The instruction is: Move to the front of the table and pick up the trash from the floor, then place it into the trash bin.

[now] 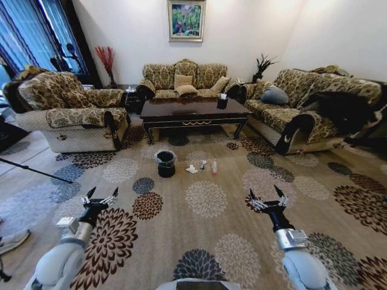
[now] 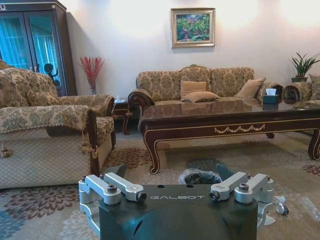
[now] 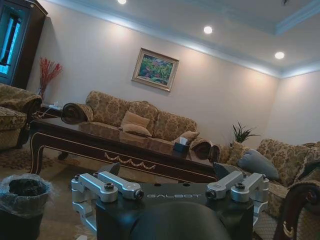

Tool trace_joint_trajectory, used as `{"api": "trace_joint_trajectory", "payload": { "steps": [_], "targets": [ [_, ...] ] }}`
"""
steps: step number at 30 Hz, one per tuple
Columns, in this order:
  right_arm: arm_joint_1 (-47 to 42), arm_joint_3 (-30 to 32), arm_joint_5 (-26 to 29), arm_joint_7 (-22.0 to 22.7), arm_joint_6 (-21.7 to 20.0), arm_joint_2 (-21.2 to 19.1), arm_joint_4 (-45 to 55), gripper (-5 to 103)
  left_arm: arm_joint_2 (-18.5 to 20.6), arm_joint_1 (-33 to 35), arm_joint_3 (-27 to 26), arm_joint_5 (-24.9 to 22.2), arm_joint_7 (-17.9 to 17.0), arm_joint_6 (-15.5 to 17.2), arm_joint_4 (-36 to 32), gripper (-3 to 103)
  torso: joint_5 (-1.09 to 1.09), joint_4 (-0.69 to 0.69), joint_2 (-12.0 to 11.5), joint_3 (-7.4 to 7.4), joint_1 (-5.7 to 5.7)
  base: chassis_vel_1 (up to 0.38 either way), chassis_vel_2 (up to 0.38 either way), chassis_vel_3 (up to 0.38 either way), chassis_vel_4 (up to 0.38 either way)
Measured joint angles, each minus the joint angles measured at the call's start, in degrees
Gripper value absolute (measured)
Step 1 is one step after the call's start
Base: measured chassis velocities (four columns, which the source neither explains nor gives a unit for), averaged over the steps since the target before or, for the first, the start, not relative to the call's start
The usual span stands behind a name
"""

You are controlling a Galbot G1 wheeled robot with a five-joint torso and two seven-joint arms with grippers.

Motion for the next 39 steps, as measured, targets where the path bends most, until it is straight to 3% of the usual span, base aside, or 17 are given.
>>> {"api": "trace_joint_trajectory", "payload": {
  "steps": [11, 21, 39],
  "targets": [
    [1.0, -1.0, 1.1, 0.3, -0.2, 0.6, -1.3, 100, -0.3, -0.1, 0.7, 0.3, -0.4, 1.0, 0.5, 100, 0.00, 0.00, -2.5, -1.45, -1.10, 0.000, 0.000, 0.000, 0.000],
    [1.6, -2.1, 1.3, 0.8, 0.1, 0.9, -3.0, 100, -1.2, -0.5, 0.7, 4.2, -1.3, 1.1, -0.7, 100, 0.00, 0.00, -5.3, -3.03, -2.26, 0.000, 0.000, 0.000, 0.000],
    [0.2, -1.7, 0.0, 1.1, 0.3, 3.0, -2.4, 100, -2.1, 0.2, 0.7, 3.7, -0.9, -0.2, -0.3, 100, 0.00, 0.00, -9.6, -5.49, -4.11, 0.000, 0.000, 0.000, 0.000]
  ]
}}
